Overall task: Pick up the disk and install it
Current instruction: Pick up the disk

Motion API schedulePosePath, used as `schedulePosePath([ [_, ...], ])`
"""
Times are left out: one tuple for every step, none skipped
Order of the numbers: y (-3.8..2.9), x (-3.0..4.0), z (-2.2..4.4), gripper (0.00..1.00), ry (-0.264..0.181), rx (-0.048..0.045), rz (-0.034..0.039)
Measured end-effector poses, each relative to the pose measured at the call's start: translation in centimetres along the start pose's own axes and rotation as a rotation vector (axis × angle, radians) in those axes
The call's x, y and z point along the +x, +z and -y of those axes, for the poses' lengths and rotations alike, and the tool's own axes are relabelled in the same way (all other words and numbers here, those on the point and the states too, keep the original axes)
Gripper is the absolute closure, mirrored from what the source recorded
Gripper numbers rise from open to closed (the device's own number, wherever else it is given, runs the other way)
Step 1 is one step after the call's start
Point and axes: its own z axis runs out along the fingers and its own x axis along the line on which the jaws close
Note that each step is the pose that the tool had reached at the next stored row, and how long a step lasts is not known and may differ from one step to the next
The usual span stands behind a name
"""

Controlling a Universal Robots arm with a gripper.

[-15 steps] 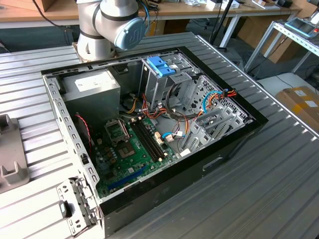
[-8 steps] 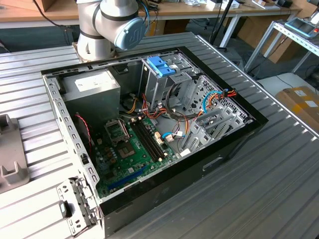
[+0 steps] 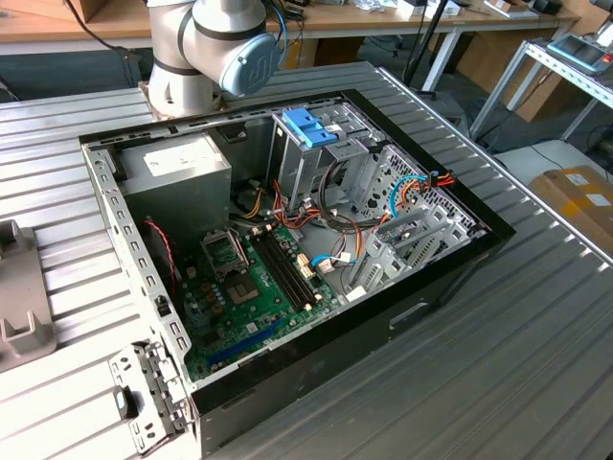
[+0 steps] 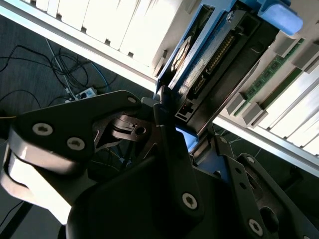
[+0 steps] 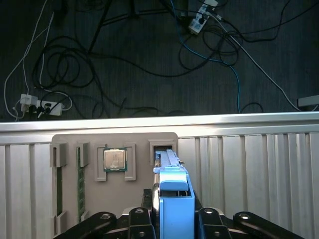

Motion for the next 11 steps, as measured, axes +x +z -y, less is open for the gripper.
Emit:
schedulePosePath([
  [-0.05,0.0,0.0,0.63,0.0,0.0,0.0],
  [-0.11,0.0,-0.01,0.63,0.0,0.0,0.0],
  [-0.12,0.0,-0.01,0.63,0.0,0.0,0.0],
  [-0.14,0.0,-0.01,0.63,0.0,0.0,0.0],
  [-0.17,0.0,-0.01,0.63,0.0,0.0,0.0],
  [-0.18,0.0,-0.01,0.63,0.0,0.0001,0.0],
  [-0.21,0.0,-0.01,0.63,0.0,0.0,0.0],
  [-0.23,-0.01,-0.01,0.63,0.0,0.0,0.0],
  [-0.25,-0.01,-0.01,0.63,0.0,-0.0001,0.0],
  [-0.27,-0.01,-0.01,0.63,0.0,0.0,0.0],
  [-0.3,-0.01,-0.01,0.63,0.0,0.0,0.0],
])
